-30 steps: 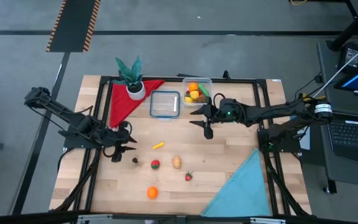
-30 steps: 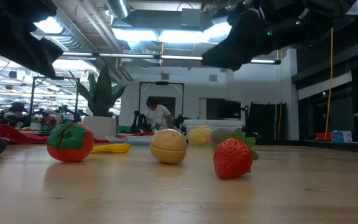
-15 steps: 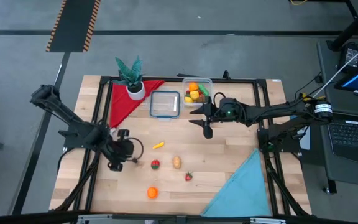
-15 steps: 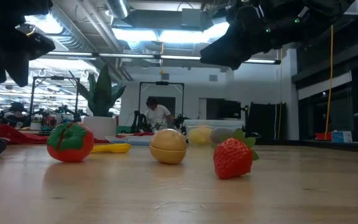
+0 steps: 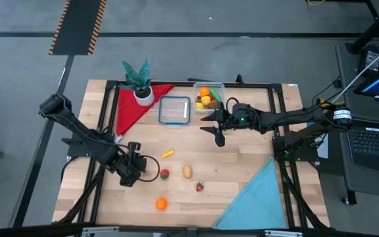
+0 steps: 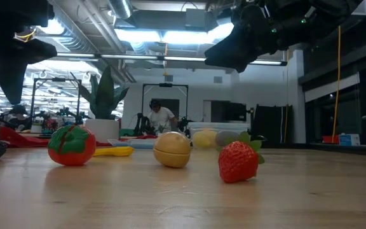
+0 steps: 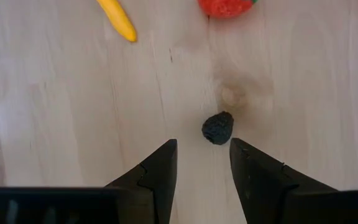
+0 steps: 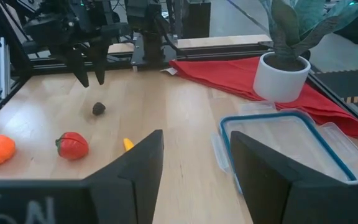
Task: Pick and placing Produce into tupperware
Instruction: Put the blackberry into the transparent bin
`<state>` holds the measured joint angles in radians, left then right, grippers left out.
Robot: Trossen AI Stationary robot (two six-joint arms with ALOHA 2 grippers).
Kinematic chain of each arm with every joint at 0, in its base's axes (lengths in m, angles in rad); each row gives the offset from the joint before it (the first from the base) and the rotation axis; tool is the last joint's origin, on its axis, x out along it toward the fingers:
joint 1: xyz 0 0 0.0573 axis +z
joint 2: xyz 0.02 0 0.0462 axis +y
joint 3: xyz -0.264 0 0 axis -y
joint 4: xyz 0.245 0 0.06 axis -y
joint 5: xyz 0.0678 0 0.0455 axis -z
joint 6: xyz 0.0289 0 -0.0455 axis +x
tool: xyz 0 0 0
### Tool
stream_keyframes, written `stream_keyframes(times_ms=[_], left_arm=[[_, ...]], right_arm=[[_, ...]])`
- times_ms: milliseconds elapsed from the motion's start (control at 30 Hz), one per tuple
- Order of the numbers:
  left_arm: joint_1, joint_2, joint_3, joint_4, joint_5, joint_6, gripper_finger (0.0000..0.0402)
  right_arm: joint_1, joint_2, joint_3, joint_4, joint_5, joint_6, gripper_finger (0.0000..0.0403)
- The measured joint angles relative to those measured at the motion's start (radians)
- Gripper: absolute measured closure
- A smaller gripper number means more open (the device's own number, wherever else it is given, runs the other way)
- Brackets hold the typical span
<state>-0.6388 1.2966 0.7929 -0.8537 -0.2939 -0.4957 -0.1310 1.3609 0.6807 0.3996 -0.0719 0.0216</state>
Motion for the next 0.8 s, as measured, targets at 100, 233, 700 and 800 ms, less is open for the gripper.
stream_keyframes(times_ms=[100, 233, 700, 800], left_arm=[[0.0, 0.004, 0.0, 0.002, 0.0, -0.043, 0.0262], [0.0, 0.004, 0.0, 0.002, 0.0, -0.046, 0.0262], [0.003, 0.004, 0.0, 0.004, 0.0, -0.019, 0.0262], [0.003, 0.009, 0.0, 0.016, 0.0, 0.007, 0.0262]], right_arm=[[0.0, 0.0, 0.0, -0.001, 0.0, 0.0, 0.0214], [0.0, 0.0, 0.0, -0.001, 0.0, 0.0, 0.0214], [0.0, 0.0, 0.001, -0.001, 0.0, -0.003, 0.0215], [0.0, 0.0, 0.001, -0.008, 0.0, -0.003, 0.0215]])
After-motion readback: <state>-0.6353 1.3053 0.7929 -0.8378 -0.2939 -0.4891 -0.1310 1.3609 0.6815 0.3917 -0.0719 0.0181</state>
